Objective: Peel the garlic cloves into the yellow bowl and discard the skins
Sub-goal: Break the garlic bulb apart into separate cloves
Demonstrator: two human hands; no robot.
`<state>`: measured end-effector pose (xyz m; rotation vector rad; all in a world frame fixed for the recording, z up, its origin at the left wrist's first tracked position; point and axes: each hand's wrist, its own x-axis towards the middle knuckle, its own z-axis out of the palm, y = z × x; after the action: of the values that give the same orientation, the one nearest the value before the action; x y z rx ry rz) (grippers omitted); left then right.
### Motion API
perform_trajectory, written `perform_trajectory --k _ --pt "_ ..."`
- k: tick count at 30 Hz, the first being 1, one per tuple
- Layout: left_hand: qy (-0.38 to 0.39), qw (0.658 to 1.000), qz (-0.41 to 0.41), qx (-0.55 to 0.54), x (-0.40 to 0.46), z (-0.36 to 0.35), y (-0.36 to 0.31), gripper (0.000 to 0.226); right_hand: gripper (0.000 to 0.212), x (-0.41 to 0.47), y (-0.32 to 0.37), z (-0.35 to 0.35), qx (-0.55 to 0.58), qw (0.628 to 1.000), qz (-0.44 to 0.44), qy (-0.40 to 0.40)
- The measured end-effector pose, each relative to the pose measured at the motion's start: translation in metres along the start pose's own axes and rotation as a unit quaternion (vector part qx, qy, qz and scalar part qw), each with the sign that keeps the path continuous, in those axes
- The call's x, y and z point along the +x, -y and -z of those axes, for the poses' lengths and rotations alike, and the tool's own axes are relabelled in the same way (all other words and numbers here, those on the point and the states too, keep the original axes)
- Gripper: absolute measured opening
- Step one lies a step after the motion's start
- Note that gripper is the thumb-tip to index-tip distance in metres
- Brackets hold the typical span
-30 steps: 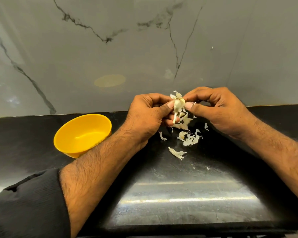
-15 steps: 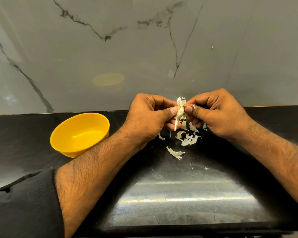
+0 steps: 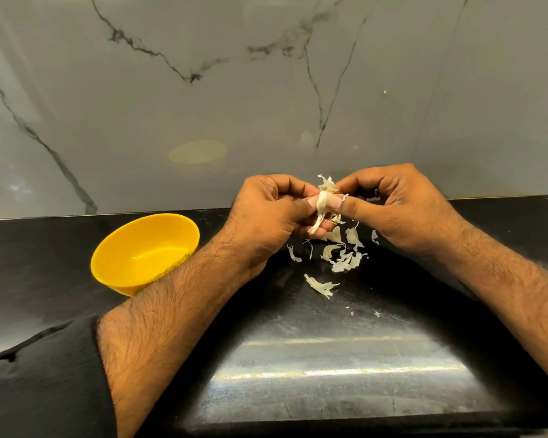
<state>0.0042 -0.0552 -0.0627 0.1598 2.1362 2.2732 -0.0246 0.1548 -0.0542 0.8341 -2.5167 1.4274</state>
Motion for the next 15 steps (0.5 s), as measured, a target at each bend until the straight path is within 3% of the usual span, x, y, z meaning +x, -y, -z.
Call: perform_trajectory --k 5,10,15 --pt "0.039 0.999 -0.002 0.022 -0.0012 0.0025 -0.0032 0.020 0.018 0.0015 -0.0055 -0.0002 -0.007 1.000 -0.005 -0.022" --pt "-0.008 0.997 -0.014 0.079 0.0028 0.0037 -0.0002 0.016 0.018 0.0021 -0.0015 -0.0012 0.041 0.999 -0.009 0.019" --pt "-0.027 0.995 -0.020 0.097 0.0052 -0.0003 0.0055 0.014 0.021 0.0033 -0.0024 -0.0025 -0.005 1.000 -0.019 0.006"
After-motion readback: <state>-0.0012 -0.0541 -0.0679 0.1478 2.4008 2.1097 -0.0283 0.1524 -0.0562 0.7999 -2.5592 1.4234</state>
